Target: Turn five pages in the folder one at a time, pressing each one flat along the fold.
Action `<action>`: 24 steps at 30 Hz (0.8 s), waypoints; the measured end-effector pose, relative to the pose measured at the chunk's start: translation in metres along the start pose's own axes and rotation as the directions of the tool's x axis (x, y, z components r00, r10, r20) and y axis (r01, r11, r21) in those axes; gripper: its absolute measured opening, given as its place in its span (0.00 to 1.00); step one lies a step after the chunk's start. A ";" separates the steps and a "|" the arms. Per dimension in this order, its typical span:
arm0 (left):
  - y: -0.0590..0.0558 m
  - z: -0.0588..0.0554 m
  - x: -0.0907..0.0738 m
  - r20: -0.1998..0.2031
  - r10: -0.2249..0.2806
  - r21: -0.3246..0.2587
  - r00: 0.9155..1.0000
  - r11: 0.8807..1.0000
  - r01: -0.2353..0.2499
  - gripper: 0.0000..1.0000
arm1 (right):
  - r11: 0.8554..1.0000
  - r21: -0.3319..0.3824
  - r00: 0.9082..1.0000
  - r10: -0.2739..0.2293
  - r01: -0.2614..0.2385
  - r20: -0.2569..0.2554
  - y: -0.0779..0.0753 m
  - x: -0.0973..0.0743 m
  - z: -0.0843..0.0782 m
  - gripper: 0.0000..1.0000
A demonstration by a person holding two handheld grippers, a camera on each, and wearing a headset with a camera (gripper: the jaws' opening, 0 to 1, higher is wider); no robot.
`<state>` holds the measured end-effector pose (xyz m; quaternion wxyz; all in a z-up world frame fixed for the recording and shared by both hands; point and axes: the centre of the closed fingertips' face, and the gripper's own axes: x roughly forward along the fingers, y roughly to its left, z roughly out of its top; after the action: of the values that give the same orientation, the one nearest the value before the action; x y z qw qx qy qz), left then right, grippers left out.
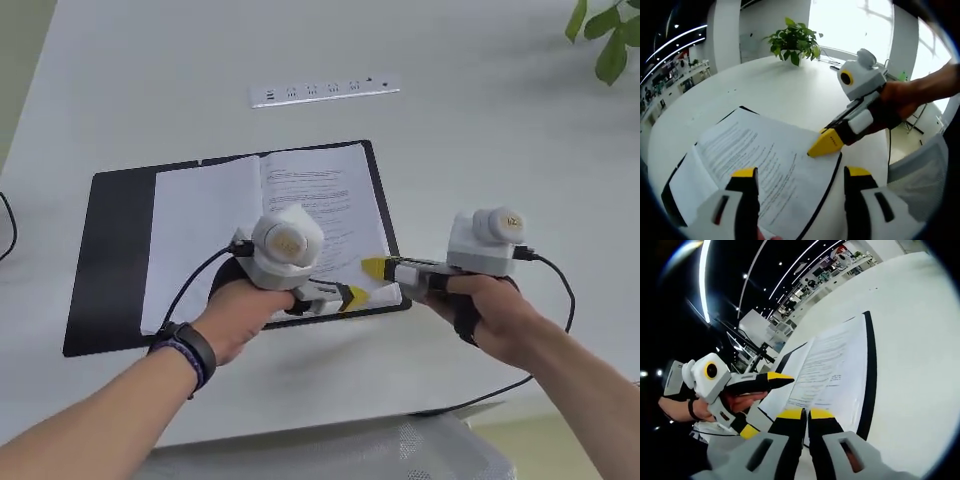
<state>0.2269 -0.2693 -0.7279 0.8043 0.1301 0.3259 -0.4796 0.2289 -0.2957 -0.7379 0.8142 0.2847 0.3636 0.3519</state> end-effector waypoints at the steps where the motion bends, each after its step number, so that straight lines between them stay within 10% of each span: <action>1: 0.002 0.001 -0.004 0.009 0.008 -0.011 1.000 1.000 -0.007 0.69 | 1.000 0.003 1.000 0.001 -0.001 0.002 0.000 0.000 0.000 0.01; 24: 0.046 -0.023 -0.081 0.078 0.148 -0.112 0.986 0.984 -0.139 0.69 | 0.998 -0.037 0.998 0.050 -0.049 0.028 0.049 0.018 0.017 0.00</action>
<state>0.2304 -0.1784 -0.6980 0.8558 0.0896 0.3059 -0.4075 0.2334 -0.2562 -0.7002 0.8155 0.2838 0.3380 0.3743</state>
